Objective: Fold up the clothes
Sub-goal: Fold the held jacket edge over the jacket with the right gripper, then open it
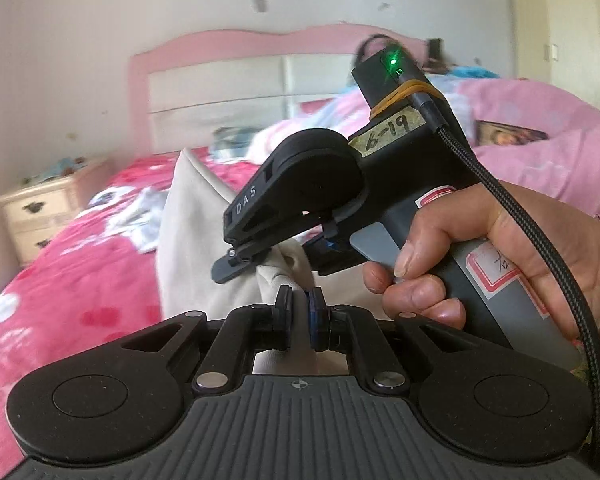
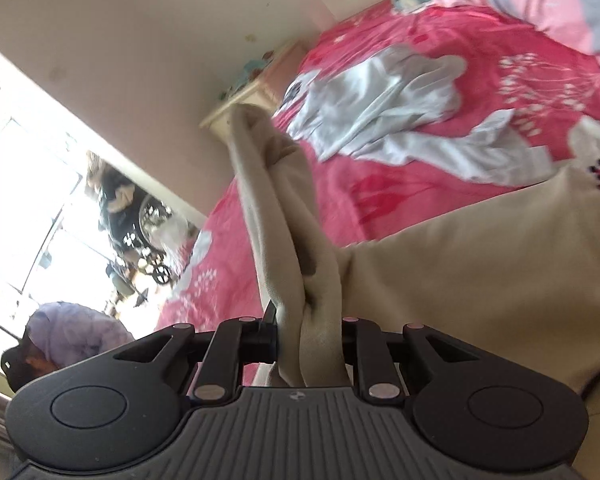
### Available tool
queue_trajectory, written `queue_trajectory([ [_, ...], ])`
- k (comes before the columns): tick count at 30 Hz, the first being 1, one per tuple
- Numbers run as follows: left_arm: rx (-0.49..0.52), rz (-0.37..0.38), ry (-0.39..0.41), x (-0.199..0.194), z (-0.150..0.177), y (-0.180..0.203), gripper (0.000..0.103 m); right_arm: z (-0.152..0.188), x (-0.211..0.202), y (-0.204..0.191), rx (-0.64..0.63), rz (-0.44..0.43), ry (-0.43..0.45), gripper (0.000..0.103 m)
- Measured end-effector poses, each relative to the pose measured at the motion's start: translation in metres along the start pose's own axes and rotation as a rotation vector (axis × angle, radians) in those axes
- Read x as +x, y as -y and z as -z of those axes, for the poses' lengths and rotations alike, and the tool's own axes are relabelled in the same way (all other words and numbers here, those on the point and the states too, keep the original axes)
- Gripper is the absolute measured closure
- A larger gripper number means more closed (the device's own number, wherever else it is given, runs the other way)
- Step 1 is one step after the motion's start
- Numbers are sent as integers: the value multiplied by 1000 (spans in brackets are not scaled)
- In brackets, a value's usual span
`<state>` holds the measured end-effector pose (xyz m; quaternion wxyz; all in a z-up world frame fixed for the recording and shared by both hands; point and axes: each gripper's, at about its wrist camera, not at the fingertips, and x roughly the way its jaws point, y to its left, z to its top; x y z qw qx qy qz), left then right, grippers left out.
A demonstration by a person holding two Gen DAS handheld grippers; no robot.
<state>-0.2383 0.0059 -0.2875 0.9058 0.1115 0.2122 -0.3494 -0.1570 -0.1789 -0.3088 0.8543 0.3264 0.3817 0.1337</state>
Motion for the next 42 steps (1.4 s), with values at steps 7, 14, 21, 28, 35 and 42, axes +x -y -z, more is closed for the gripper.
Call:
queue_trajectory([
  [7,51,123,0,46,-12,41,97,-20,-37,71,90,-3,35,84],
  [14,84,197,-94,87,-2,79,86,-18,-33,151,201,30,-17,84],
  [21,-177,203,-93,40,12,6,61,-19,-33,182,235,-9,-30,84],
  [28,-306,120,-149,37,54,-59,58,-36,-34,197,128,73,-63,84],
  [35,-283,182,-104,51,87,-57,55,-24,-39,178,12,223,-71,73],
  [42,-312,285,-84,61,89,-80,49,3,-88,95,-268,400,43,69],
])
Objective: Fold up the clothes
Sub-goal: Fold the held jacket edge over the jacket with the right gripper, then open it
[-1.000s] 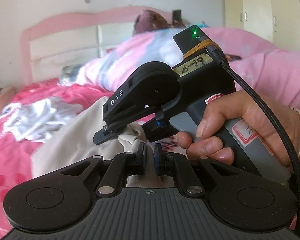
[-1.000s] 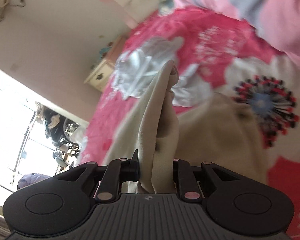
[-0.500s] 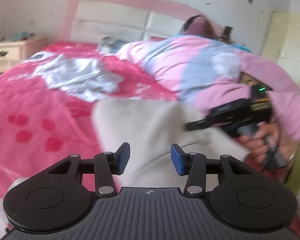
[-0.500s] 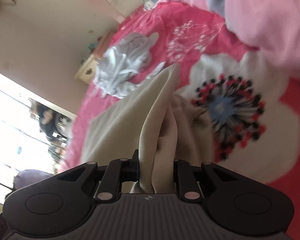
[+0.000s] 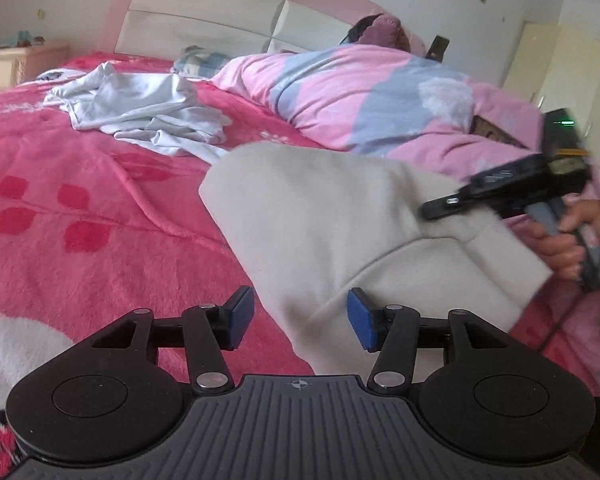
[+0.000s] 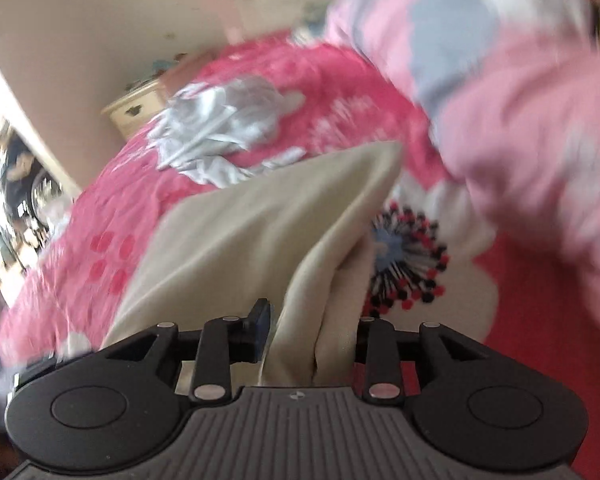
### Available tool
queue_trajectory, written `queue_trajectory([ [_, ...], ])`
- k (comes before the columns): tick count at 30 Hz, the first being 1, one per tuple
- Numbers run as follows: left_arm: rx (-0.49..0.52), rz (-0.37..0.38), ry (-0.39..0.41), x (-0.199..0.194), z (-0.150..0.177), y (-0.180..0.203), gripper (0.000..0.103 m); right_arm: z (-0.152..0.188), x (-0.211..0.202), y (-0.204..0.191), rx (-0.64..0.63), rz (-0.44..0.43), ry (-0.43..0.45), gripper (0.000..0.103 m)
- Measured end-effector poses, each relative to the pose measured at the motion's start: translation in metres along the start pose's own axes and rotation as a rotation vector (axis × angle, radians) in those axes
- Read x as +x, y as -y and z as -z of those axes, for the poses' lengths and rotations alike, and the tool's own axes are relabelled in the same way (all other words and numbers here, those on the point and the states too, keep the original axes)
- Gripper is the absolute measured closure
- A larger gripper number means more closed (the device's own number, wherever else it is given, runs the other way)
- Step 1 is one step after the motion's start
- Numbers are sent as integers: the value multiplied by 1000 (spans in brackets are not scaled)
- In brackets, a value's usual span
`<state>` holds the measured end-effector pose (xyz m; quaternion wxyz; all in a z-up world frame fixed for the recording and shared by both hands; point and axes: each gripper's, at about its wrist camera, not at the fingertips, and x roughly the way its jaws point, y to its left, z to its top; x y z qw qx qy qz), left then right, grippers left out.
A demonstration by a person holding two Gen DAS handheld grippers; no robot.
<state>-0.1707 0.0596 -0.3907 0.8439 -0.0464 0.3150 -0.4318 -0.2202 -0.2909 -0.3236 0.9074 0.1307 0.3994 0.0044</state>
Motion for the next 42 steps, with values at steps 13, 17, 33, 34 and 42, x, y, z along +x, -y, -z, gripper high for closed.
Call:
queue_trajectory([
  [13,-31,45,-33,9,2,-3,47,6,79,85,413,-75,-66,37],
  [17,-71,58,-34,11,1,-6,45,14,54,128,702,-139,27,36],
  [33,-597,244,-78,48,14,-67,30,9,100,90,592,-309,-120,10],
  [34,-603,245,-75,48,14,-67,28,10,100,88,594,-328,-126,10],
  [42,-721,407,-98,48,20,-65,36,19,96,74,618,-410,-153,10],
])
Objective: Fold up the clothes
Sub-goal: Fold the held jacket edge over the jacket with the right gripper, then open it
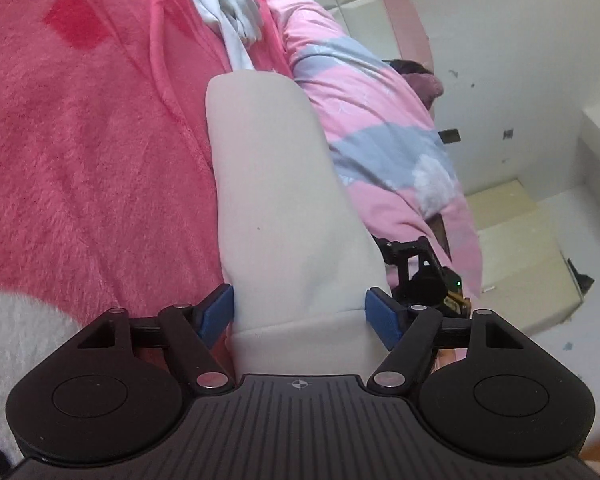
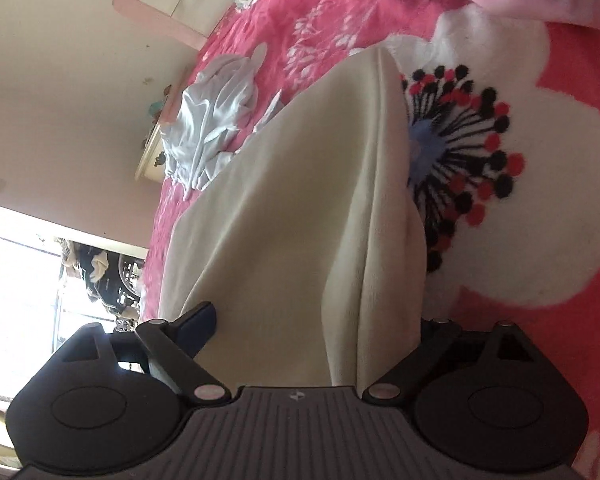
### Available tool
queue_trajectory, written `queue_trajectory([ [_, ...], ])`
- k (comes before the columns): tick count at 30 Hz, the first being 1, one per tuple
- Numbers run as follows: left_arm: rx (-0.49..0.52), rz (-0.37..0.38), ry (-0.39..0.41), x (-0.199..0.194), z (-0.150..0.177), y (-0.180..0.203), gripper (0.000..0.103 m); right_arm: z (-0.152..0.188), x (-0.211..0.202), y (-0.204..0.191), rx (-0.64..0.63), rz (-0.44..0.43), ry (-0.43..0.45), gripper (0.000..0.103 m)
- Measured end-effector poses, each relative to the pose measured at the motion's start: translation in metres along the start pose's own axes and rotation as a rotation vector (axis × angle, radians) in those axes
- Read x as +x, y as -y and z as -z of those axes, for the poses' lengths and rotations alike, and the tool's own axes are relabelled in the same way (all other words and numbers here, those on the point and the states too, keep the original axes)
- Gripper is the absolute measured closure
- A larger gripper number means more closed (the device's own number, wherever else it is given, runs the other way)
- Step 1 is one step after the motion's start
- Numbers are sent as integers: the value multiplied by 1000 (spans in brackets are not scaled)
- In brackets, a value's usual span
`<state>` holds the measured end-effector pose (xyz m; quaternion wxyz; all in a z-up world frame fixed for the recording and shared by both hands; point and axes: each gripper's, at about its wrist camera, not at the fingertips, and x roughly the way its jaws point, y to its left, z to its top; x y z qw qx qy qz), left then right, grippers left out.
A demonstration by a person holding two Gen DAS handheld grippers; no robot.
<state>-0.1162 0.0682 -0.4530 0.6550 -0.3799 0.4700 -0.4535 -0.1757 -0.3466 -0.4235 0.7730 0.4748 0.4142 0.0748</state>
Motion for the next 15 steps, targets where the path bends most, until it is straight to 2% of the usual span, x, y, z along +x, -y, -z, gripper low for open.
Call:
queue_trajectory([
  [4,-7,27,-4,-16,-2,6,39,11,3,-7,10,-67,-17,10],
  [7,125,40,-37,-38,-3,27,39,20,11,-18,-48,-68,-66,10],
  [8,177,19,-56,-43,-4,33,39,21,9,-22,-74,-33,-69,11],
  [10,268,-96,-51,-54,-7,38,38,20,0,-31,-131,63,-50,12],
  [13,286,-206,86,-70,-17,37,37,14,-40,-48,-221,228,123,13],
  [15,298,-212,190,-75,-21,39,37,15,-62,-64,-279,283,235,13],
])
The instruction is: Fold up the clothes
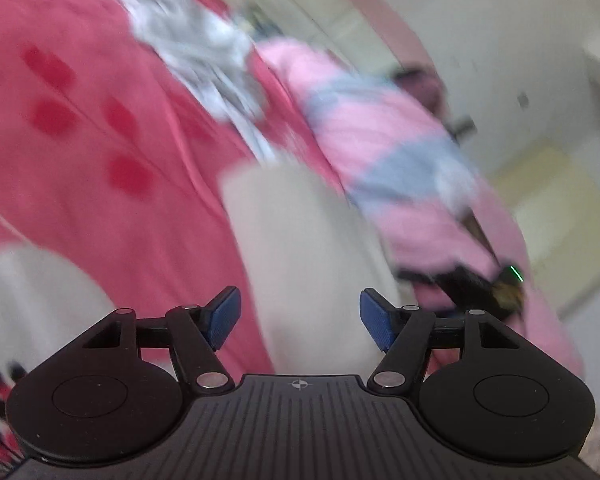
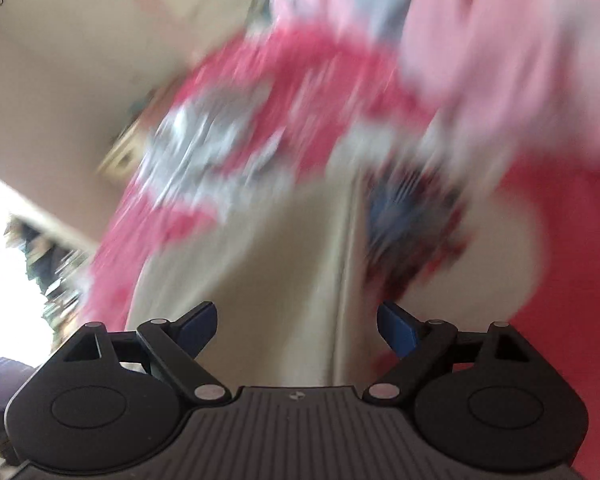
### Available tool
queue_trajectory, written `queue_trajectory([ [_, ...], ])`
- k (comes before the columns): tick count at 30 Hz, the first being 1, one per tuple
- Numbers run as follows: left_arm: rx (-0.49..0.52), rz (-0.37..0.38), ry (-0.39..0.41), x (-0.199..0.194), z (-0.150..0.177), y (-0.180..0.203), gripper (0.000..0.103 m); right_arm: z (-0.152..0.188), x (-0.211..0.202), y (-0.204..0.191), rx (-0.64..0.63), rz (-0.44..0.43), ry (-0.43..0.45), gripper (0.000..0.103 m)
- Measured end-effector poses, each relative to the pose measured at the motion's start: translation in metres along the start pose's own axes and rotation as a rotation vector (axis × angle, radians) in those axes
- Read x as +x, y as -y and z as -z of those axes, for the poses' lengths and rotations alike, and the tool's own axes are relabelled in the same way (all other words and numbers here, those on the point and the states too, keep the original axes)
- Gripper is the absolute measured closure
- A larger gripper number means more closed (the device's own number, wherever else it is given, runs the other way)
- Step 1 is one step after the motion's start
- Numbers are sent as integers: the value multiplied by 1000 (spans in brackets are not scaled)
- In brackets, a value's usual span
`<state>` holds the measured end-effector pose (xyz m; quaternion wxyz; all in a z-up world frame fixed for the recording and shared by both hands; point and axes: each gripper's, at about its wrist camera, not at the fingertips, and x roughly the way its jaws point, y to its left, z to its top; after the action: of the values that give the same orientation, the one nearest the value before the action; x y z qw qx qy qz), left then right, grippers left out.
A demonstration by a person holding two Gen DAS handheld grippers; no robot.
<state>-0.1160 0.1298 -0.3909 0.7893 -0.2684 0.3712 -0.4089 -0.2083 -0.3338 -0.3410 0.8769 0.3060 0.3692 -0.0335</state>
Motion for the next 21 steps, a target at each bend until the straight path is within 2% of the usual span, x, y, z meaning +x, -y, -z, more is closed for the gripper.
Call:
queue_trajectory([
  [1,15,13,32,2,0,5,37,-3,-6,-9,-37,13,42,14],
  [3,48,46,91,7,1,16,37,-7,0,-33,-126,20,79,25],
  [5,105,72,80,19,8,32,37,-7,26,-49,-171,28,52,42],
  [6,134,84,72,26,12,40,37,-6,40,-56,-190,32,34,56],
  [7,198,63,46,32,19,47,37,-2,59,-61,-207,39,8,60],
  [9,321,5,1,43,35,55,36,8,100,-67,-239,58,-51,59],
  [11,398,-46,-14,49,44,56,33,9,100,-78,-280,84,-55,59],
  [14,361,-47,-31,45,40,47,29,9,83,-97,-352,101,-29,63],
  [16,336,-59,-42,47,37,44,29,10,65,-118,-410,23,1,63],
  [19,298,-66,-61,48,33,39,29,20,81,-147,-506,-48,-56,64],
  [21,292,-72,-68,46,32,39,29,31,117,-161,-520,-60,-124,64],
])
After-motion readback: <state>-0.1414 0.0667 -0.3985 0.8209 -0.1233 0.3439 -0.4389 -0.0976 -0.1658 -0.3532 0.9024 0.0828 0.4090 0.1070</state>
